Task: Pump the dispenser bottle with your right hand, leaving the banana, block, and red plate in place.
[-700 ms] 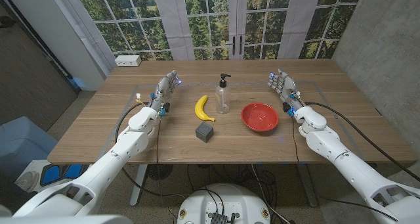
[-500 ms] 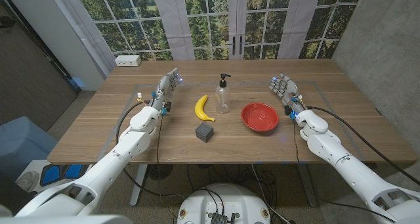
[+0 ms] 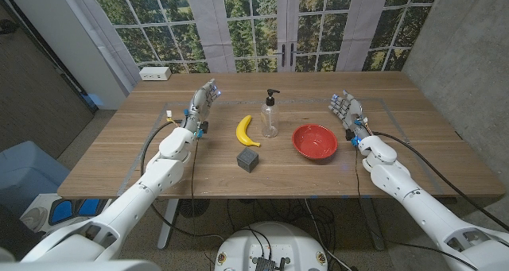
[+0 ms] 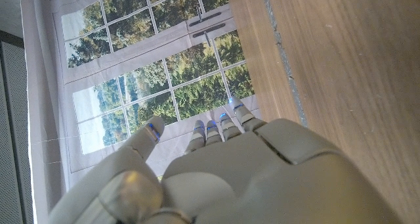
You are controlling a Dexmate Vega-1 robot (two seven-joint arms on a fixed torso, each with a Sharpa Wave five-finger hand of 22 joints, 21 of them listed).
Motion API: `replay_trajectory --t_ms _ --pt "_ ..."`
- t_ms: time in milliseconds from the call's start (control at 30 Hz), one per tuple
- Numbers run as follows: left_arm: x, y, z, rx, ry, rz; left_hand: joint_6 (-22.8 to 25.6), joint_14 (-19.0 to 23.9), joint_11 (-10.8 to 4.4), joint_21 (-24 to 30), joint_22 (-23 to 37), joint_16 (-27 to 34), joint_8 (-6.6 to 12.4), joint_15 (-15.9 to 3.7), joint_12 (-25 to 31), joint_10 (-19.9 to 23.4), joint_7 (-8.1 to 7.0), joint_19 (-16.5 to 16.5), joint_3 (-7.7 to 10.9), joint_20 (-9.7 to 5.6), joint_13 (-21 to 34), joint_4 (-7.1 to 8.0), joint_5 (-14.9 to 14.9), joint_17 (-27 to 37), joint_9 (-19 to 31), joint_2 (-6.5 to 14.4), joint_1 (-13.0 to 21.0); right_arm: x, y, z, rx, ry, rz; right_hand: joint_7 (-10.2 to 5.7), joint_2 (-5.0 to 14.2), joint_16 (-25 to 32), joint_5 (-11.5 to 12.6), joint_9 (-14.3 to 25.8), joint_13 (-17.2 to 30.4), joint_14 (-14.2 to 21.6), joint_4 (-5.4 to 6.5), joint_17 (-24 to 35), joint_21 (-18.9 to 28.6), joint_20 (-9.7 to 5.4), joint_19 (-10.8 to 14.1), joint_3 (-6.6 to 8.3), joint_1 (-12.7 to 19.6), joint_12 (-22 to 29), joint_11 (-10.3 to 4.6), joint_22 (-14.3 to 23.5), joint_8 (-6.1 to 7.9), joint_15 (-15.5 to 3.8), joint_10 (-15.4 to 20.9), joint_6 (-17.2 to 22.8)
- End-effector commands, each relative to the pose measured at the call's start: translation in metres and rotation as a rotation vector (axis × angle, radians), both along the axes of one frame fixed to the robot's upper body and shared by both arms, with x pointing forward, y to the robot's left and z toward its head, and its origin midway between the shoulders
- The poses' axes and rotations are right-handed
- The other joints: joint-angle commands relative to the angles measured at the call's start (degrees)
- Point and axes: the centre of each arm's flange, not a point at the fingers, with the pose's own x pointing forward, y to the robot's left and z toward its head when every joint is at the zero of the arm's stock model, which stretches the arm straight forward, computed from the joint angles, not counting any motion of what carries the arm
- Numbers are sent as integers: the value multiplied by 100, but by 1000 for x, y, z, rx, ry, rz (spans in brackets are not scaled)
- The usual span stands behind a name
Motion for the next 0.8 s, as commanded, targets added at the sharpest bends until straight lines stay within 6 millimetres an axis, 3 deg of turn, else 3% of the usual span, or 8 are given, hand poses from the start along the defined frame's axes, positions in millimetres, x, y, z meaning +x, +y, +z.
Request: replay_trajectory --t_ms 33,400,800 --pt "-5 -7 15 94 -61 67 158 267 56 -68 28 75 44 64 54 212 -53 218 -101 173 27 -290 -31 27 21 -176 49 -1 0 -1 24 -18 -18 39 -15 20 34 16 6 96 -56 -8 -12 76 91 -14 19 29 65 35 43 35 53 47" --pt "-11 -14 23 188 -84 88 312 621 86 -150 39 110 54 122 72 455 -129 502 -212 305 35 -636 -64 39 27 -335 98 -4 3 -6 27 -17 -16 41 -15 43 49 17 2 192 -110 -27 -20 155 180 -31 29 45 65 41 58 99 103 97" --pt "-18 -23 30 301 -107 109 362 696 52 -199 43 99 55 100 57 491 -154 565 -251 351 39 -770 -75 44 30 -399 123 -10 7 -8 23 -23 -38 79 -21 45 58 18 0 230 -156 -40 -40 176 217 -46 38 63 98 45 80 96 162 168"
